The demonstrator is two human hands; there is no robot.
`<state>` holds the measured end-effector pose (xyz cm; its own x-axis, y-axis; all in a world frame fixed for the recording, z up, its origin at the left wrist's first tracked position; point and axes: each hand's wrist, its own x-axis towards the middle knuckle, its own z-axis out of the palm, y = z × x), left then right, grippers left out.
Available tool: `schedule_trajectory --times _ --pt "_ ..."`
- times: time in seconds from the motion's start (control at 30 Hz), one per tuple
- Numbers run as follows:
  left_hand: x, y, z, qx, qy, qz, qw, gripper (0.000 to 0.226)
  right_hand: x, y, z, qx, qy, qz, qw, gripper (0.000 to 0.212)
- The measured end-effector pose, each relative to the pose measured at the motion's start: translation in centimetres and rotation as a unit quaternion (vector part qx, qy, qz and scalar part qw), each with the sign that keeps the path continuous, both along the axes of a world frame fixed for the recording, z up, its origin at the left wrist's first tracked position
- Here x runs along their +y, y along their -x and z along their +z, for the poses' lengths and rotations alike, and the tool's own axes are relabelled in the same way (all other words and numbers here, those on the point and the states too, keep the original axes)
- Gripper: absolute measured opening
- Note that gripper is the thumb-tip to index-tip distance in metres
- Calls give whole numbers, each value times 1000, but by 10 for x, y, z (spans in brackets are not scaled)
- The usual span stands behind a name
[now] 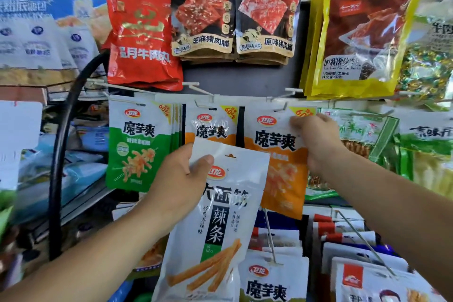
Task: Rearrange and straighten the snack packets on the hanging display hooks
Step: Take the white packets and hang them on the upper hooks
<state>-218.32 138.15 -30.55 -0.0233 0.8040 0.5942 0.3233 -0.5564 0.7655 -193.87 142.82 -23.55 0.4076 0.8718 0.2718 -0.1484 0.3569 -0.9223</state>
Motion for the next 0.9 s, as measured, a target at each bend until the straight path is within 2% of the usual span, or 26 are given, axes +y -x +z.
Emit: schedule_trajectory --times 0.1,0.2,0.27,0.33,0.4,0.5,0.6,0.73,0.9 --pt "-7 2 -1 32 9 -7 999 17 -29 -3 3 -13 -50 -22 998 12" --pt "-16 3 -1 56 9 -8 998 18 -48 5 5 -30 -97 -4 995 31" --pt "-23 4 1 64 11 -8 998 39 -53 13 5 -71 -117 -6 991 28" --pt "-28 7 3 60 22 -12 998 61 -57 21 5 -91 -139 8 986 33" --pt "-33 12 3 56 1 -10 998 44 -61 29 -3 -117 -149 30 982 36" --pt "-37 21 1 50 -16 1 999 27 -61 47 -15 -171 -156 47 972 24" --pt "-37 27 6 37 -16 5 999 24 -50 65 -16 -176 -142 50 973 13" --pt "-32 36 12 17 -19 14 1000 23 -37 89 -1 -154 -114 89 977 14" --pt "-24 41 21 21 -32 30 999 22 -20 115 22 -185 -107 95 972 17"
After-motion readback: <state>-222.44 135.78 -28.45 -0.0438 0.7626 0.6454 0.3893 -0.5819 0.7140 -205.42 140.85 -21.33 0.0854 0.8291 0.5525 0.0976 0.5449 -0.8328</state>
